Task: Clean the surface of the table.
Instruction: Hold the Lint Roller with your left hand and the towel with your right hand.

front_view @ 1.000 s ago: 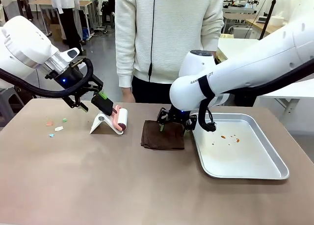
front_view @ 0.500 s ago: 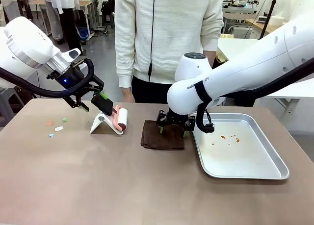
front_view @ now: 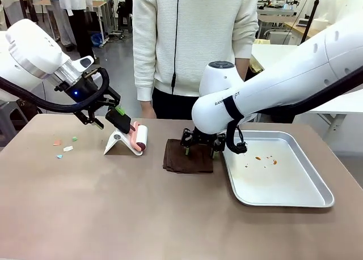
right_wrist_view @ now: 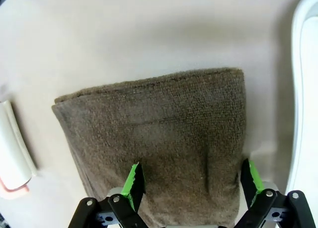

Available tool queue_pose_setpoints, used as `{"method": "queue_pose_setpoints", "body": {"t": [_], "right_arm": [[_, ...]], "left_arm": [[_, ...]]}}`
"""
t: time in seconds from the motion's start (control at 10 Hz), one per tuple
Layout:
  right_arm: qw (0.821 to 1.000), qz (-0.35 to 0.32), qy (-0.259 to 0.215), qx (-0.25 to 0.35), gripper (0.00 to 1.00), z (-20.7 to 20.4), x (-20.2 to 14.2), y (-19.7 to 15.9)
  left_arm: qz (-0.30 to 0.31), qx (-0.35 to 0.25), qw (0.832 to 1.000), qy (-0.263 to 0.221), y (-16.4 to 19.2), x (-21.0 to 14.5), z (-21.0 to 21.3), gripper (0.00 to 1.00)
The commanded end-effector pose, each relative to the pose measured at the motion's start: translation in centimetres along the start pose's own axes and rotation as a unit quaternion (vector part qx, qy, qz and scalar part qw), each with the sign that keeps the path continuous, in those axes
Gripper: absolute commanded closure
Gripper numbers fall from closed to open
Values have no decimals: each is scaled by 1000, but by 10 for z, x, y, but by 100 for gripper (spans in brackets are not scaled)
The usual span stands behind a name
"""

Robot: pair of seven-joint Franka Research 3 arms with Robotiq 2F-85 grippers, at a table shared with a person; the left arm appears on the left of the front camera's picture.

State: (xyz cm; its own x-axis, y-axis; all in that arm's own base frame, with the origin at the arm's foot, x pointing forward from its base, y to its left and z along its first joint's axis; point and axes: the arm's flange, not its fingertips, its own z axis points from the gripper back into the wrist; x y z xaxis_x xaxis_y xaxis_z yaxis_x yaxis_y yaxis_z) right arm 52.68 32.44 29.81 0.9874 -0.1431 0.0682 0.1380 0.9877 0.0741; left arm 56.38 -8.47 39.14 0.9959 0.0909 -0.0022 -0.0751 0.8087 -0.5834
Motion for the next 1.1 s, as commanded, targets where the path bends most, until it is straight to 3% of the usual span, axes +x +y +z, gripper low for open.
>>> {"method": "queue_pose_setpoints", "body": {"t": [0.0, 0.1, 0.2, 0.3, 0.4, 0.5, 0.7, 1.0], "right_arm": [[1000, -3, -8, -18, 59, 1, 1, 6], [1000, 0, -7, -15, 60, 1, 0, 7], [1000, 1, -1, -15, 100, 1, 0, 6], [1000, 0, 1, -15, 65, 0, 0, 6], [1000, -1, 3, -15, 100, 0, 0, 5], [1000, -1, 5, -15, 100, 0, 0, 5], [1000, -5, 12, -12, 100, -1, 1, 4], [1000, -12, 21, -12, 100, -4, 3, 1]], "left_arm": [[0, 2, 1000, 5, -3, 5, 3, 56], [-6, -3, 1000, 1, -3, 5, 4, 65], [-17, -21, 1000, -8, -4, 4, 6, 100], [-22, -27, 999, -10, -4, 4, 7, 100], [-26, -31, 999, -14, -5, 3, 7, 100], [-30, -37, 999, -17, -5, 2, 8, 85], [-34, -38, 999, -15, -4, 2, 8, 100], [-39, -46, 998, -19, -5, 1, 10, 100]]}}
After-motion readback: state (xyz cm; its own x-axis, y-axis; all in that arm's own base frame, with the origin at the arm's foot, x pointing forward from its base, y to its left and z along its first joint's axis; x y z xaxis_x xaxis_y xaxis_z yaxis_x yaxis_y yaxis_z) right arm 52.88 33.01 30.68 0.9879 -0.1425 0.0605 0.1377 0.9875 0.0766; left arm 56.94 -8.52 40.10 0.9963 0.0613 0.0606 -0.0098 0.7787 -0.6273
